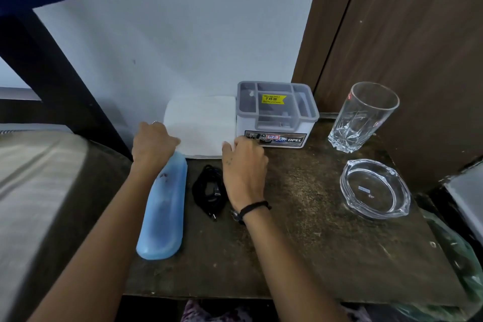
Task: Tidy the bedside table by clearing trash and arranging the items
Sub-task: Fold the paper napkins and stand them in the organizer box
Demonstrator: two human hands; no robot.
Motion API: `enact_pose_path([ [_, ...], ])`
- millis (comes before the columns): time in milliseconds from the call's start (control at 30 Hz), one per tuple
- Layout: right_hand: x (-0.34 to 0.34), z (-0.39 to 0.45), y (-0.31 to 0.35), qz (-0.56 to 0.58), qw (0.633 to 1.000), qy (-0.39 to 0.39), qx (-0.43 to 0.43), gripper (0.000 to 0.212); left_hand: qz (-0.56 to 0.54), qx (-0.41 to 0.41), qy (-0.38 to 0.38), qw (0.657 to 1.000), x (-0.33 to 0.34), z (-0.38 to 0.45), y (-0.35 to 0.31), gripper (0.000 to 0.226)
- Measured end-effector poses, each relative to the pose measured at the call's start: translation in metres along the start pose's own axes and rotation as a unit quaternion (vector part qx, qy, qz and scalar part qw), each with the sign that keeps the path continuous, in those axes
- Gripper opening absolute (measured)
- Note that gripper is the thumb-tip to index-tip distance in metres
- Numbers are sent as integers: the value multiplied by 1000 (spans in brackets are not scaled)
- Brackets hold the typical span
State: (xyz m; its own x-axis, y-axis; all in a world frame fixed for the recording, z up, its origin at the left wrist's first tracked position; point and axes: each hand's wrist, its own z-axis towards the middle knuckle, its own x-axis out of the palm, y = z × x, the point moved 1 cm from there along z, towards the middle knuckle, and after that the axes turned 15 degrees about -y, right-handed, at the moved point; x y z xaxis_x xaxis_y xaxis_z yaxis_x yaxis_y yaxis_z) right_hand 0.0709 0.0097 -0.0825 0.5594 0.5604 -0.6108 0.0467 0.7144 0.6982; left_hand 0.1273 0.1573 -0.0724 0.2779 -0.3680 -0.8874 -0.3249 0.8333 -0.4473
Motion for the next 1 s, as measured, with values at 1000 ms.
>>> enact_pose_path([
  [1000, -151, -14, -56, 356, 863, 50, 355, 56, -500, -131, 113, 849, -41, -165, -54, 27],
])
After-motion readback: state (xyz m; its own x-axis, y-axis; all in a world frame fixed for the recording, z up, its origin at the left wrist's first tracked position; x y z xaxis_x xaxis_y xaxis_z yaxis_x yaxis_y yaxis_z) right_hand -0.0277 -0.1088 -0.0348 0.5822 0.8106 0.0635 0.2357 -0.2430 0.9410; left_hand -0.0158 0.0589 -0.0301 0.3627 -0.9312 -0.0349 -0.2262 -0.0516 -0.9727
